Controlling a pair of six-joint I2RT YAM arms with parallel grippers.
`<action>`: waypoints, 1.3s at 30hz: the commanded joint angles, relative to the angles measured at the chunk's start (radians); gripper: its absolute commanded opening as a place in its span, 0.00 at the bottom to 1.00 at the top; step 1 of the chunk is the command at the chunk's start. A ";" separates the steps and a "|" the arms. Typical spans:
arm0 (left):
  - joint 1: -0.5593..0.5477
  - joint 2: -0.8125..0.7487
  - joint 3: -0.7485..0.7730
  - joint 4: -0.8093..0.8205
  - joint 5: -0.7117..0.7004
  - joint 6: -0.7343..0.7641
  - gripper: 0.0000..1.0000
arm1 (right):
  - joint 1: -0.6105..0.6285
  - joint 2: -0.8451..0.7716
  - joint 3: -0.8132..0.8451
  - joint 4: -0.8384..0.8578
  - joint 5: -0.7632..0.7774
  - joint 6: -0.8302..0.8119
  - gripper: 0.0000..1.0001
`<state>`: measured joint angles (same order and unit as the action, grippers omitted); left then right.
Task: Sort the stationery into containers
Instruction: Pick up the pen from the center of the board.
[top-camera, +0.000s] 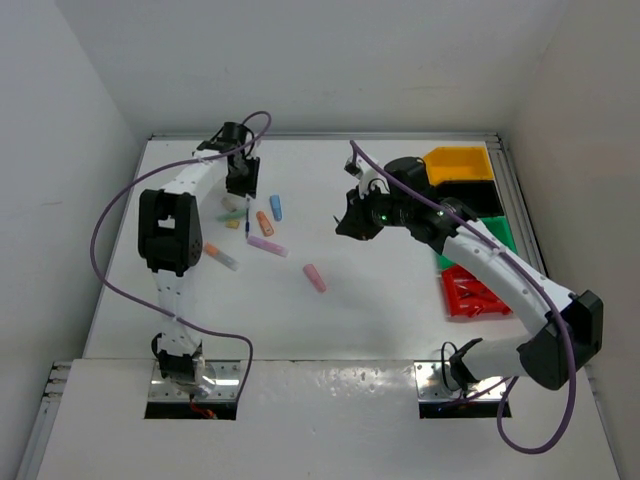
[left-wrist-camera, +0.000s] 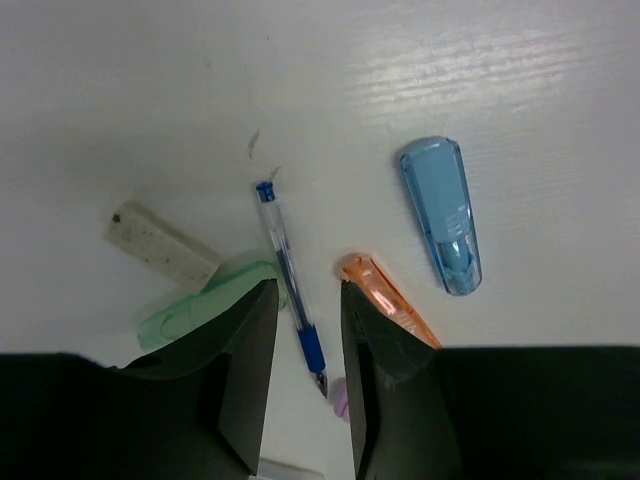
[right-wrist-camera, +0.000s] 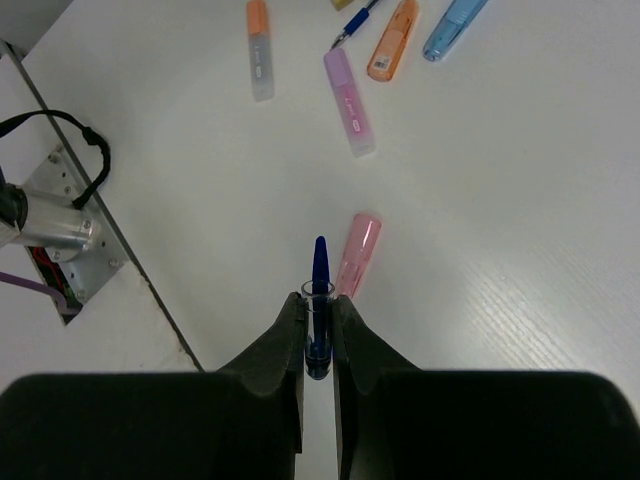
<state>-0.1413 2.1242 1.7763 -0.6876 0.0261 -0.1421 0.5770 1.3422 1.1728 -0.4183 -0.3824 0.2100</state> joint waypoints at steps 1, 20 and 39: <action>0.003 0.045 0.078 0.017 0.003 0.015 0.38 | -0.006 0.012 0.001 0.052 -0.013 0.012 0.00; 0.011 0.177 0.133 -0.107 -0.063 0.009 0.36 | -0.012 0.015 0.007 0.050 -0.010 -0.001 0.00; 0.012 0.171 0.077 -0.228 0.089 0.070 0.17 | -0.014 0.040 0.022 0.062 -0.021 0.006 0.00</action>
<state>-0.1356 2.2963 1.8767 -0.8627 0.0437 -0.0856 0.5705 1.3785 1.1728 -0.3965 -0.3870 0.2131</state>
